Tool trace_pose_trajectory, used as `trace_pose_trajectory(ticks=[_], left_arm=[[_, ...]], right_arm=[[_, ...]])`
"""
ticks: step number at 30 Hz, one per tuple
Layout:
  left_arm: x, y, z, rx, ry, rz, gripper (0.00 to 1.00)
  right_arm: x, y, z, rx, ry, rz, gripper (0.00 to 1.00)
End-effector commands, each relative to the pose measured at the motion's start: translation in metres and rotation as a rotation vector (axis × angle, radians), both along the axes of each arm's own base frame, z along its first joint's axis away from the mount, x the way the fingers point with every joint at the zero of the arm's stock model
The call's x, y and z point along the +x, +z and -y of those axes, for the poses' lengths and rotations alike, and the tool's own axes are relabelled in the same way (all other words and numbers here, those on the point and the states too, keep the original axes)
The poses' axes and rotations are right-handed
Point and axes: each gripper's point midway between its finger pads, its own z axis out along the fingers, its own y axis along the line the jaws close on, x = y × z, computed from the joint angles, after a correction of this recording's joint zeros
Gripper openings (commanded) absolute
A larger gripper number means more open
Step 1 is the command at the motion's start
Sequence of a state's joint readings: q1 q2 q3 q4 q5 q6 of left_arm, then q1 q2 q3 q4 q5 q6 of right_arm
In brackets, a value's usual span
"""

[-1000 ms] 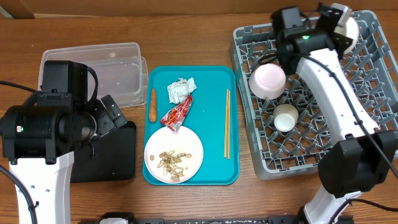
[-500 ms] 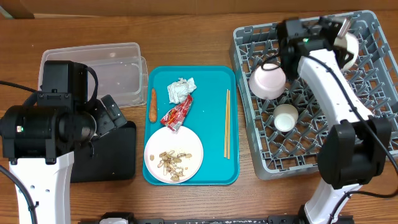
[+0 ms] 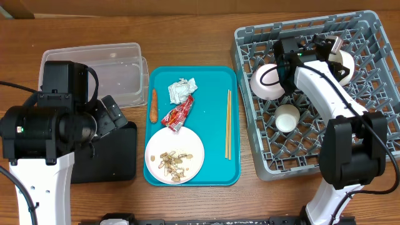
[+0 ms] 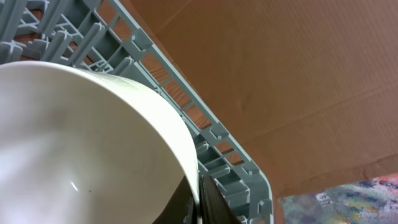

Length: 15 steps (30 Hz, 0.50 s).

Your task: Sort waste into correct bins and load items into the dishwasher

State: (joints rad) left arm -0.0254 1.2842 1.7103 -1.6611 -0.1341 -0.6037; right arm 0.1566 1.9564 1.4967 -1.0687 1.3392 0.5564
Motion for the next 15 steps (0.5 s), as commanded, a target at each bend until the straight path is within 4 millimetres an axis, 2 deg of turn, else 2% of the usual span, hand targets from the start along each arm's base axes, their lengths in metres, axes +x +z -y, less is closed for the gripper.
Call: trace_pose_trajectory(ticks=[1,9,15], left_arm=[[0.001,0.002,-0.003,0.008,0.014,0.007,1.00],[0.001,0.002,-0.003,0.008,0.014,0.007,1.00],[0.001,0.002,-0.003,0.008,0.014,0.007,1.00]], right_arm=[[-0.002,0.001,0.004,-0.015,-0.012,0.002,0.04],[-0.007,-0.003,0.001,0.004,-0.005,-0.043,0.04],[-0.004,-0.005,-0.018,0.006,0.046,-0.066,0.06]])
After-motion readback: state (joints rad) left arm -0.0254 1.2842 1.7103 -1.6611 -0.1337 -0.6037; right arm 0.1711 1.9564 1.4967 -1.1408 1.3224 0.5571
